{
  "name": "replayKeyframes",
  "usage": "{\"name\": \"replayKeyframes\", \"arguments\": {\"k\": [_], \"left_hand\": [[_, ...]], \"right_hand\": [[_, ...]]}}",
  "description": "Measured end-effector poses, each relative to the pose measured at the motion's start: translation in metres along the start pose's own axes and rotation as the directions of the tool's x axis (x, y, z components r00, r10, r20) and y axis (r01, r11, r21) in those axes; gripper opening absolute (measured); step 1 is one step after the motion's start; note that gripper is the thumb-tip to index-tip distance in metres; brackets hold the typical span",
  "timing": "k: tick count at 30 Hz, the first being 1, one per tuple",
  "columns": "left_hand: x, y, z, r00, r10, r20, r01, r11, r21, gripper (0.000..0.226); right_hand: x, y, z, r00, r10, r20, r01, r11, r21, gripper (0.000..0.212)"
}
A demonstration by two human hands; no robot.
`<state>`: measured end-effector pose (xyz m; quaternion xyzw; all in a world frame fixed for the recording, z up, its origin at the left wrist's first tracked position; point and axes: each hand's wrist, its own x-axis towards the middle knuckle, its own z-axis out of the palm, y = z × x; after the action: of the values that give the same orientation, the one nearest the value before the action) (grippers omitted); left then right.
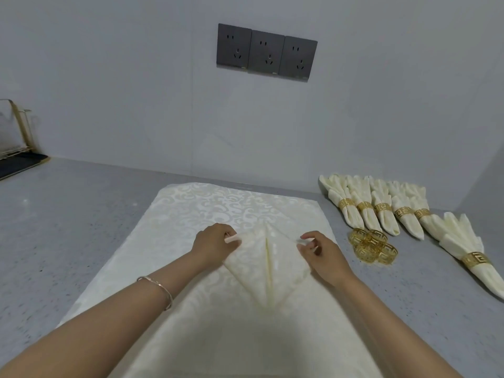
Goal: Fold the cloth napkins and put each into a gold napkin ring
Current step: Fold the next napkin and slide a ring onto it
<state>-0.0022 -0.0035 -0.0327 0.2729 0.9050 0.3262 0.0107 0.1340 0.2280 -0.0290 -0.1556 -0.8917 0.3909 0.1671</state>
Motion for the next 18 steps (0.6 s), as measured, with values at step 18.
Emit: {"name": "replayKeyframes", "arguments": {"k": [18], "left_hand": [[-0.074,0.023,0.009,0.980,0.034,0.198,-0.038,0.999,0.019,0.082]], "right_hand": [[-0.015,-0.021,0.047,0.991,0.017,-0.135,0.012,0.977,0.213,0.021]]}}
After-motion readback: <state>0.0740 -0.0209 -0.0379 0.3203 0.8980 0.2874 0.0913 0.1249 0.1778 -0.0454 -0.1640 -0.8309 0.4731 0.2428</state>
